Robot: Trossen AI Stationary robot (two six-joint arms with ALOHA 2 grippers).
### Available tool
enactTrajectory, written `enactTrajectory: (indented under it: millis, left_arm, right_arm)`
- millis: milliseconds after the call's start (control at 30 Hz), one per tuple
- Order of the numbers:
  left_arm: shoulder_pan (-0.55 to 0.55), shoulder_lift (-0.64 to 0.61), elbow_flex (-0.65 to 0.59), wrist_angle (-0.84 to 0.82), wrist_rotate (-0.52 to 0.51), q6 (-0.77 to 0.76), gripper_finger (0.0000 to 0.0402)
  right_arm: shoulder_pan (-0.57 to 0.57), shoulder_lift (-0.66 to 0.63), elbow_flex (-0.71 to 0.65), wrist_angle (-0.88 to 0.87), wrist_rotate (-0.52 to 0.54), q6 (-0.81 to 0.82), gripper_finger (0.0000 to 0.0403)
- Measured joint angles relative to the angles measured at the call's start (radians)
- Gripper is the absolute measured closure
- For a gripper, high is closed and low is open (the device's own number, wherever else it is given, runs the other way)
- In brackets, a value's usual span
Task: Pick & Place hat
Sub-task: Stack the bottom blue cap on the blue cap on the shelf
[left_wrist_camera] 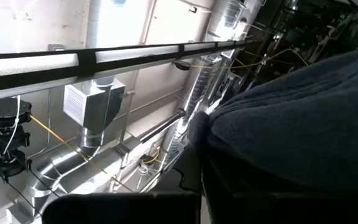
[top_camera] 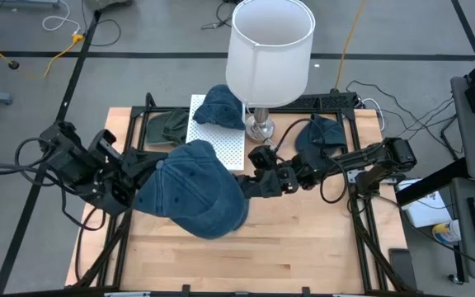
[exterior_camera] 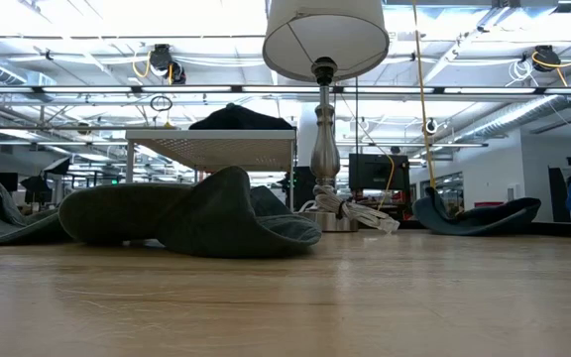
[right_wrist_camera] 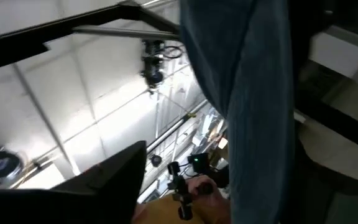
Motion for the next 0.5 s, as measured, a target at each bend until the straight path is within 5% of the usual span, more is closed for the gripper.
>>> enactTrajectory:
  millis: [233,500]
  left_arm:
    - [-0.019,-0.001,0.054,0.001,-0.082,0.051,0.0401]
    - [-0.027,-0.002,0.107,-0.004,-0.336,0.158,0.0401]
  right_arm:
    - [0.019,0.001,-0.036,-0.091,0.12,0.045,0.0038]
    - [0.056,-0.007,-0.122,-0.09,0.179,0.062,0.0028]
